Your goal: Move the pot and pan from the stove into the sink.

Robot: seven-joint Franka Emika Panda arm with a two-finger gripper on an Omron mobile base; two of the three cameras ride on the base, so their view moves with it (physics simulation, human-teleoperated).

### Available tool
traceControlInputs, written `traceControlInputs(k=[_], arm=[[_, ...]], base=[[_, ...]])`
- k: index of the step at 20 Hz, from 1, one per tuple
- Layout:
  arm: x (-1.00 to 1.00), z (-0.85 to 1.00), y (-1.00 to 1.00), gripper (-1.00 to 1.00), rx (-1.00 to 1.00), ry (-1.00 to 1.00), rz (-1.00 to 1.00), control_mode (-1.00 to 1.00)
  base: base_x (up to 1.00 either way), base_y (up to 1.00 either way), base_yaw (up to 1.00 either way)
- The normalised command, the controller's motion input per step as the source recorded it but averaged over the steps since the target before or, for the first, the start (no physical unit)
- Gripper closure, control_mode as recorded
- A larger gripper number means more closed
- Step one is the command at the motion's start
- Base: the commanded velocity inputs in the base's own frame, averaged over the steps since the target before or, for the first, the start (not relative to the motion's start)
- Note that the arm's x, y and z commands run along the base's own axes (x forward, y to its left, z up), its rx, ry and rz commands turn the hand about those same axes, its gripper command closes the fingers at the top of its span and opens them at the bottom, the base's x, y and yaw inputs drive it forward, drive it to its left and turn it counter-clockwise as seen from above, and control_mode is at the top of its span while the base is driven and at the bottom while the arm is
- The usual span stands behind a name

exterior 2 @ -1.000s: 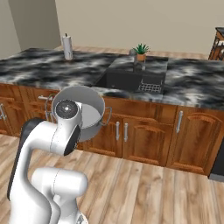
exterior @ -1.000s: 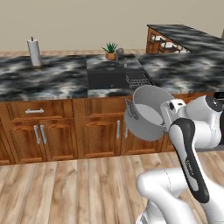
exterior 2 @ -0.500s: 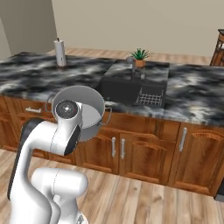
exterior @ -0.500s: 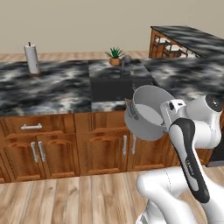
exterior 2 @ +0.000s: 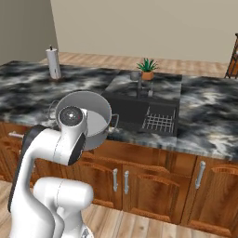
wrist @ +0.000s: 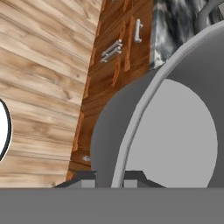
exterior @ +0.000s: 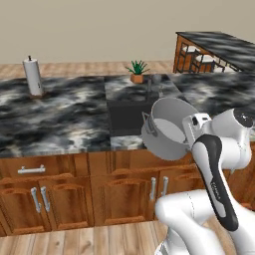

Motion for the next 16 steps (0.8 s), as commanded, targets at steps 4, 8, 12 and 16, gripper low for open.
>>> traceControlInputs(k=[4, 8, 12, 16], arm=[[0.0, 0.0, 0.0, 1.0, 0.0, 0.0, 0.0, 1.0], [0.0, 0.0, 0.0, 1.0, 0.0, 0.0, 0.0, 1.0], [0.0, 0.0, 0.0, 1.0, 0.0, 0.0, 0.0, -1.0], [0.18, 0.0, 0.0, 1.0, 0.0, 0.0, 0.0, -1.0]], base=[[0.61, 0.12, 0.0], [0.38, 0.02, 0.0], [0.1, 0.0, 0.0], [0.0, 0.0, 0.0]])
